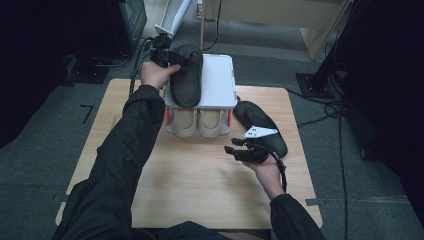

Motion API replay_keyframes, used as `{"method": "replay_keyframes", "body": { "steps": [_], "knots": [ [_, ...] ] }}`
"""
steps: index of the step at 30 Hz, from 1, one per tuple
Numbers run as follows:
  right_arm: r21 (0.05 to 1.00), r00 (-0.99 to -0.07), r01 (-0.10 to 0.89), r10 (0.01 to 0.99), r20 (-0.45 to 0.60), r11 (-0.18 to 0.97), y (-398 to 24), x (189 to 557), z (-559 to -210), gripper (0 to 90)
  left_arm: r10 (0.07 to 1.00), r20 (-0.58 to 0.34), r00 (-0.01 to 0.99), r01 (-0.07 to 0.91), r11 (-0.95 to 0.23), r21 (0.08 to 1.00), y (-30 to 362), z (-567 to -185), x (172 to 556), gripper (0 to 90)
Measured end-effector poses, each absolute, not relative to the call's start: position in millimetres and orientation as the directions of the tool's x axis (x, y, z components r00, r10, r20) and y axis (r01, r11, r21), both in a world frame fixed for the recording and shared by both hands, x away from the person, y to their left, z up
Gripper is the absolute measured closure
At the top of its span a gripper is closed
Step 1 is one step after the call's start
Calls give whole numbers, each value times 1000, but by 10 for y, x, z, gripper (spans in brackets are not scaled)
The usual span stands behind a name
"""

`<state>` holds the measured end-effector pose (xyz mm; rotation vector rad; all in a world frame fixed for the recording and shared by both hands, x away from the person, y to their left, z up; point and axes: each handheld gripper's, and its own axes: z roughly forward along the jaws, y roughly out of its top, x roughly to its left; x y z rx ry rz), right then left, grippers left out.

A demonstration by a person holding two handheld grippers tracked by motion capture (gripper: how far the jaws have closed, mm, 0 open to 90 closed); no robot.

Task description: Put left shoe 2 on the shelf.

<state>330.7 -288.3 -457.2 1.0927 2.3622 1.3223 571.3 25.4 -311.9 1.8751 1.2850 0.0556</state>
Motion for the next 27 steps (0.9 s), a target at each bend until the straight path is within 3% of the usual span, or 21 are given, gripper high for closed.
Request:
{"method": "replay_keyframes", "body": {
  "steps": [10,19,27],
  "knots": [
    [809,-693,500,703,160,308,-2895,3293,-4575,519,788,-378,486,747,-150,648,258,-3211,5756,668],
    [815,-686,498,709,162,296,-2937,3308,-4555,514,773,-337,537,724,-217,655,266,-3125,5663,496],
    [834,-642,498,748,170,239,-3178,3329,-4464,518,753,-300,585,677,-251,692,408,-2932,5425,440]
  ]
}}
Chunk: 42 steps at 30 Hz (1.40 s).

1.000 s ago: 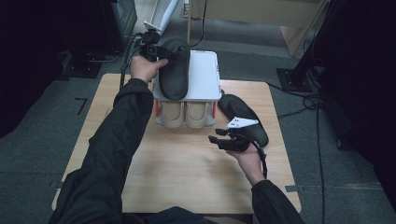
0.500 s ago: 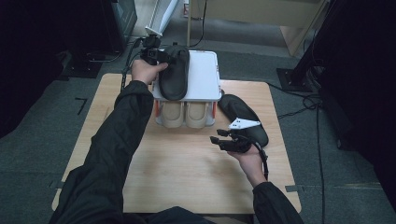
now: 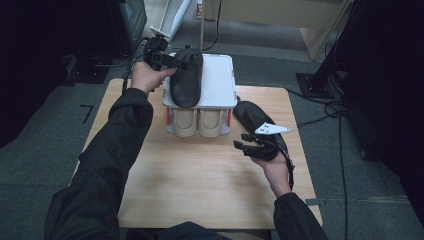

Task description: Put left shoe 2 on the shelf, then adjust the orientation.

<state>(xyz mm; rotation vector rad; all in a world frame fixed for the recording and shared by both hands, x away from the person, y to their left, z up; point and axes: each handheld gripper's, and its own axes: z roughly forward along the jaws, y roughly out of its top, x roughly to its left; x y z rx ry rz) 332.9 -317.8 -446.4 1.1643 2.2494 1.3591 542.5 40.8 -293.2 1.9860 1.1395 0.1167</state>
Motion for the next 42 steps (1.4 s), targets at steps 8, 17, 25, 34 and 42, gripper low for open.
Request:
{"method": "replay_keyframes", "body": {
  "steps": [8,17,25,34,42],
  "knots": [
    [833,-601,511,781,170,212,-3384,3383,-4454,533,746,-246,619,641,-298,708,572,-2867,5135,412],
    [822,-582,531,794,177,207,-3512,3482,-4476,536,745,-251,618,633,-282,721,808,-2931,4927,398],
    [811,-533,553,829,169,191,-3693,3616,-4549,588,757,-252,603,629,-256,734,1005,-3079,4763,399],
    [812,-475,558,868,146,169,-3830,3775,-4604,708,760,-261,595,631,-241,737,1171,-3291,4597,399],
    [798,-429,580,894,127,165,-3931,3890,-4710,737,759,-286,586,634,-209,745,1274,-3463,4472,400]
  ]
}}
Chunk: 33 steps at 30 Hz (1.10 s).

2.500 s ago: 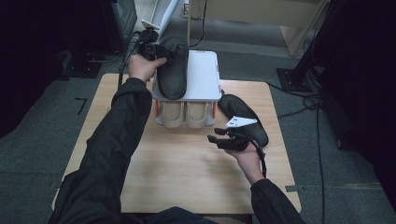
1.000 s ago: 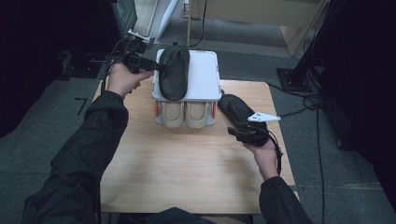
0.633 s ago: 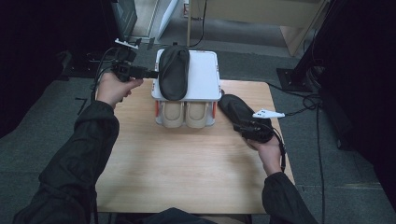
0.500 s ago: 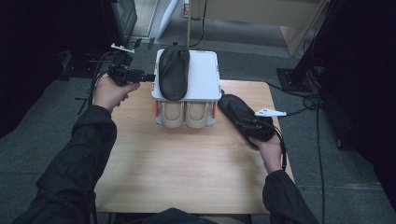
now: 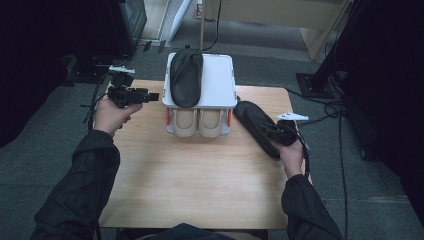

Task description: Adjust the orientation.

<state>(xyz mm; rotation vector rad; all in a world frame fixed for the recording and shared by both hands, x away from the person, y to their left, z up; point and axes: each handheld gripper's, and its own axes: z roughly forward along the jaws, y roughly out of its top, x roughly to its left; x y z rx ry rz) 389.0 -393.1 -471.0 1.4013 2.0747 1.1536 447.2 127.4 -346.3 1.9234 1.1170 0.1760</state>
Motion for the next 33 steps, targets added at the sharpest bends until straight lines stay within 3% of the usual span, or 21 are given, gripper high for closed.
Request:
{"method": "replay_keyframes", "body": {
  "steps": [17,33],
  "knots": [
    [736,-451,633,888,96,241,-3880,3941,-4885,725,761,-282,584,636,-213,741,1296,-3875,4321,405],
    [728,-527,613,845,88,306,-3536,3929,-4877,704,748,-270,606,599,-206,774,1297,-4088,4249,409]
  ]
}}
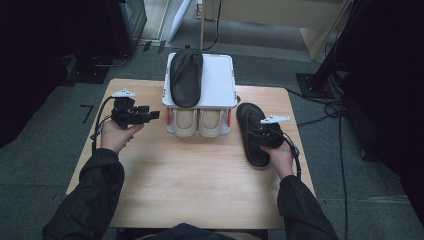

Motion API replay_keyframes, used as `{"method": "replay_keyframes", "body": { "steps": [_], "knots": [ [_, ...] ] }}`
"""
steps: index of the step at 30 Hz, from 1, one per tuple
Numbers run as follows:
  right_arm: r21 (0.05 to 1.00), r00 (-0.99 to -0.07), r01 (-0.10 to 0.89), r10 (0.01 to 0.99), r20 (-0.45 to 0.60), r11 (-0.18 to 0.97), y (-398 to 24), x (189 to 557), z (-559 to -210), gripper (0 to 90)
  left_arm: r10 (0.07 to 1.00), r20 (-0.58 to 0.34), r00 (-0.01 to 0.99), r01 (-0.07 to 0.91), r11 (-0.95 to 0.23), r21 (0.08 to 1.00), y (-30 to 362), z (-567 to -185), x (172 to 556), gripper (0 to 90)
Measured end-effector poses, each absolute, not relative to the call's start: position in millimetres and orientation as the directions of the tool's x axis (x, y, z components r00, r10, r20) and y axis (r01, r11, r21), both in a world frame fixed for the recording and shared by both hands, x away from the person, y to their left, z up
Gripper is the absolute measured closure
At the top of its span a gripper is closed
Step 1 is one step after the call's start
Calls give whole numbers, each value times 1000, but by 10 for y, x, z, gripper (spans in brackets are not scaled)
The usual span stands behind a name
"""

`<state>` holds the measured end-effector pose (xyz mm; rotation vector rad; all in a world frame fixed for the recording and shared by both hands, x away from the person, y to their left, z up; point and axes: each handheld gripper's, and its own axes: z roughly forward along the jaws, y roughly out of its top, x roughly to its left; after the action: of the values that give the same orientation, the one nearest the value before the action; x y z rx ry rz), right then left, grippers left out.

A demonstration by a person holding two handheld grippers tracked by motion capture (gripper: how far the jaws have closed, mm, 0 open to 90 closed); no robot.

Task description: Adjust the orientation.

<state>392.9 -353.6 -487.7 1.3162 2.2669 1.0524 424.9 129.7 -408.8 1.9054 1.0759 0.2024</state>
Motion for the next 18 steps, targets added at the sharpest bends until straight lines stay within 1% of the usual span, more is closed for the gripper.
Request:
{"method": "replay_keyframes", "body": {
  "steps": [5,7,9,14,18],
  "knots": [
    [723,-546,612,833,92,321,-3429,3934,-4888,699,749,-267,607,615,-230,754,1279,-4152,4251,409],
    [713,-535,623,840,90,321,-3412,3942,-4896,685,751,-262,607,615,-234,753,1274,-4177,4247,408],
    [709,-523,637,845,109,303,-3415,3951,-4892,683,747,-277,604,624,-227,748,1272,-4209,4230,408],
    [741,-516,615,848,121,269,-3464,3948,-4779,653,747,-276,605,623,-229,748,1279,-4250,4206,408],
    [767,-514,583,853,95,266,-3527,3940,-4662,624,749,-283,599,625,-217,750,1311,-4259,4192,408]
  ]
}}
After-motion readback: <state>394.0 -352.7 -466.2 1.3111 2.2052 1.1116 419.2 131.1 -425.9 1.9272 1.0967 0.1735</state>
